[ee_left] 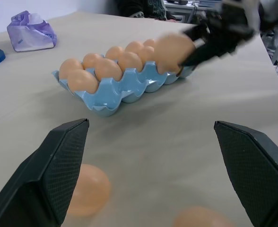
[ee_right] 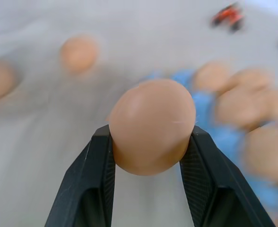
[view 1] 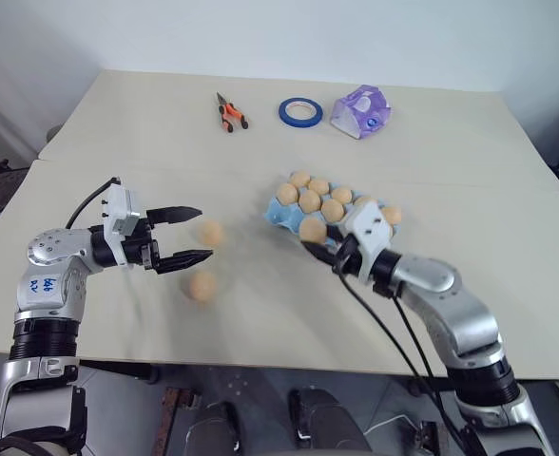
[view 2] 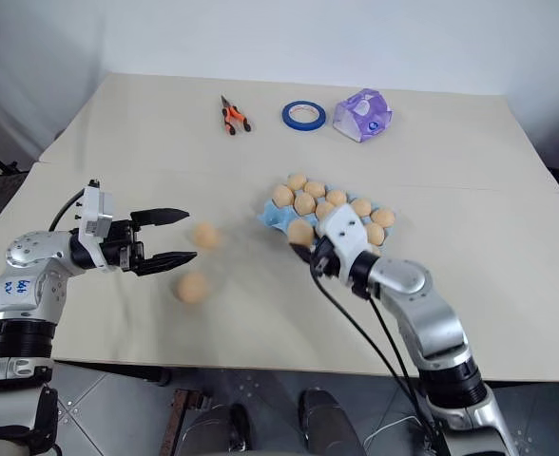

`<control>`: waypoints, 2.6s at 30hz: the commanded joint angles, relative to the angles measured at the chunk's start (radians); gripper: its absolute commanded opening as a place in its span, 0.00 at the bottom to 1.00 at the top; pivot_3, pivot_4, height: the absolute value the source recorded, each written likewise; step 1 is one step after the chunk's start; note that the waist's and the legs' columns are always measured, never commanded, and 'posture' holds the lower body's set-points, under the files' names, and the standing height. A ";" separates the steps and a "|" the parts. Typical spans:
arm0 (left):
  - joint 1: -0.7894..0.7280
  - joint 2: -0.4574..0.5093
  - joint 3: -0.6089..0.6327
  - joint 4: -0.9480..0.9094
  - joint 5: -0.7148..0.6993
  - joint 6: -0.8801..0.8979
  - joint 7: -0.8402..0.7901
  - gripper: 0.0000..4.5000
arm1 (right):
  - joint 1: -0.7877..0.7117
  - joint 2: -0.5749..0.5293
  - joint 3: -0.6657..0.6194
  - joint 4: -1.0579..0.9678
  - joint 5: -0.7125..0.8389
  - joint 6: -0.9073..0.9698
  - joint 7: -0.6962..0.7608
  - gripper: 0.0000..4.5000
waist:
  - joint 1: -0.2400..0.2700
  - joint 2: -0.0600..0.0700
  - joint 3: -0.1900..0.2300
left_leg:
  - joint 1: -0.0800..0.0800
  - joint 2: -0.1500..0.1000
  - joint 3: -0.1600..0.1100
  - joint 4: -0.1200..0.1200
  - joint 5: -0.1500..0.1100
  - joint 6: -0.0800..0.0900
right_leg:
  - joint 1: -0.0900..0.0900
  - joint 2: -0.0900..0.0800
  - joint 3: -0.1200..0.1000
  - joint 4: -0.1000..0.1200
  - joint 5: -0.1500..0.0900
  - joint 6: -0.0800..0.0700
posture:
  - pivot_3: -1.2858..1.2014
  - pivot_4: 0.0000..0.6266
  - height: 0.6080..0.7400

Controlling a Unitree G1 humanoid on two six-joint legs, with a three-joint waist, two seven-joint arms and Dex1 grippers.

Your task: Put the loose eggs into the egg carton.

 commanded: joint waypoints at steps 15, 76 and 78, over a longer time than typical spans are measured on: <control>0.022 0.000 0.030 -0.063 -0.024 0.009 0.044 1.00 | -0.067 -0.010 -0.027 0.164 -0.002 -0.033 0.034 0.99 | -0.002 0.000 0.000 | -0.001 0.001 0.001 -0.001 0.000 0.000 | -0.001 0.001 0.001 -0.002 0.000 0.000 | 0.52 0.24 1.00; 0.470 -0.093 -0.073 -0.601 0.100 0.311 0.635 1.00 | 0.325 -0.345 -0.416 0.010 0.375 -0.218 0.461 0.99 | 0.001 0.004 0.002 | 0.008 -0.001 -0.009 -0.008 -0.007 0.007 | 0.015 -0.001 -0.004 -0.018 0.001 -0.001 | 0.52 0.24 1.00; 0.471 -0.092 -0.085 -0.607 0.107 0.335 0.646 0.91 | 0.334 -0.343 -0.421 0.008 0.370 -0.225 0.445 1.00 | 0.003 0.004 0.002 | 0.008 -0.001 -0.009 -0.008 -0.007 0.007 | 0.015 -0.001 -0.004 -0.018 0.000 -0.001 | 0.52 0.24 1.00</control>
